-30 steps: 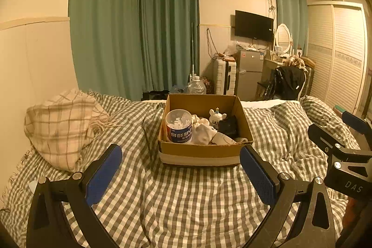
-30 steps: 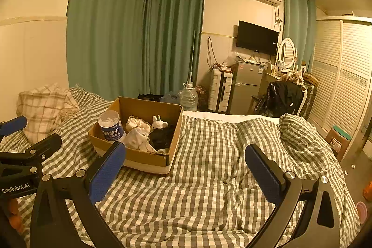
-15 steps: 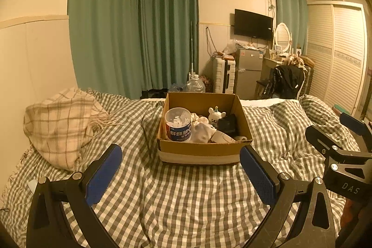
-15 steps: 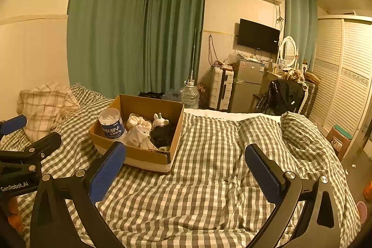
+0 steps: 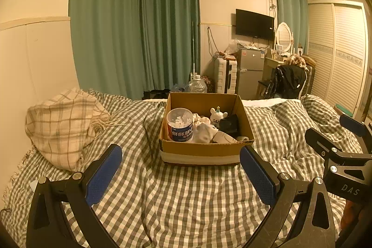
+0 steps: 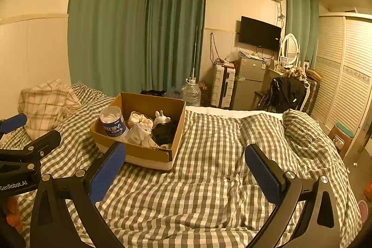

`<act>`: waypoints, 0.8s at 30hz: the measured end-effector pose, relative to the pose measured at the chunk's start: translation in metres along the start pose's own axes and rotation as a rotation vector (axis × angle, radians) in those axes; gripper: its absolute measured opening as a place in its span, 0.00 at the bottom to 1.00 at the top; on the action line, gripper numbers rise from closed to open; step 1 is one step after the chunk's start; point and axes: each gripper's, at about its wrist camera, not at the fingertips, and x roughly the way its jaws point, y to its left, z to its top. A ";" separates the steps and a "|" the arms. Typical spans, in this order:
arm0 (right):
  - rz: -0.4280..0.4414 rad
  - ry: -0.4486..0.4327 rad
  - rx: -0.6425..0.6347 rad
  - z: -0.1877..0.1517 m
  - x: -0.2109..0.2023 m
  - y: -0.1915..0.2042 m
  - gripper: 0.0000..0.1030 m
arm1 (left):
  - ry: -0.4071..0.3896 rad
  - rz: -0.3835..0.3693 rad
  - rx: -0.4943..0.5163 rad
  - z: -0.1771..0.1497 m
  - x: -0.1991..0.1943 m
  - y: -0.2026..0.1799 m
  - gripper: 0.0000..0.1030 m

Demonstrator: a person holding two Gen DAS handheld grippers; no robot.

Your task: Organize objects

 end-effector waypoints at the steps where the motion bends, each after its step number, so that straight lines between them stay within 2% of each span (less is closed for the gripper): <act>1: 0.001 0.001 -0.001 0.000 0.000 0.000 1.00 | -0.001 0.003 0.001 0.000 0.000 0.000 1.00; 24: 0.010 0.020 -0.005 -0.001 0.001 0.002 1.00 | 0.031 -0.015 -0.006 -0.004 0.004 0.001 1.00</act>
